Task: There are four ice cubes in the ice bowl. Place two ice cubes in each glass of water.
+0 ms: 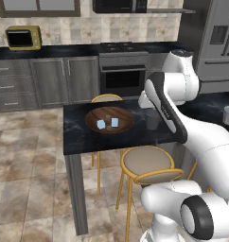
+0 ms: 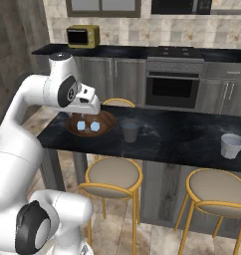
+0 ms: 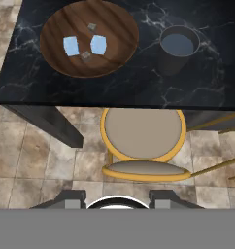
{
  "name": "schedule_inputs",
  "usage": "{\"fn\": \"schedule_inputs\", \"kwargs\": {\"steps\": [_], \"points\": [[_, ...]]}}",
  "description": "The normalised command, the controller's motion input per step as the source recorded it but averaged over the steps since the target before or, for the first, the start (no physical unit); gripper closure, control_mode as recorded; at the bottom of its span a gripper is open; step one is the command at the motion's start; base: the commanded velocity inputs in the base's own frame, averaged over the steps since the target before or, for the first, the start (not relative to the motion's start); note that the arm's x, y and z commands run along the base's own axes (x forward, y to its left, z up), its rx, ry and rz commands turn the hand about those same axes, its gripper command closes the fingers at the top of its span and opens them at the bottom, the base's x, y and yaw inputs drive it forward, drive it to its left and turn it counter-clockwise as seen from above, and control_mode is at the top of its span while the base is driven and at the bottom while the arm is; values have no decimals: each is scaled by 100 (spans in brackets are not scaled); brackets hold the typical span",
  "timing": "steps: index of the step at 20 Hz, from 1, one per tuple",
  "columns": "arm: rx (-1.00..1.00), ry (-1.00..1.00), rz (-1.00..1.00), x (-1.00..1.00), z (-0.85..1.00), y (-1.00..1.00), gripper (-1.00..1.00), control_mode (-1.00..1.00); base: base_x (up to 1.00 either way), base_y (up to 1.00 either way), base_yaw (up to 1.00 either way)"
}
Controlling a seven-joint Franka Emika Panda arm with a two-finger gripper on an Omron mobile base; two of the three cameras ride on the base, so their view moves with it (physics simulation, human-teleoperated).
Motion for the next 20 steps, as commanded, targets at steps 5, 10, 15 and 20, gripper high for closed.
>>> {"fn": "schedule_inputs", "kwargs": {"steps": [5, 10, 15, 20], "points": [[-2, 0, 1, 0, -1, 5, -100, -100, 0, 0, 0], [-4, -11, 1, -6, 0, 18, -100, -100, 0, 0, 0], [2, -18, -1, 5, 0, 49, -100, -100, 0, 0, 0], [14, -18, -1, 26, -13, 34, -100, -100, 0, 0, 0]]}}
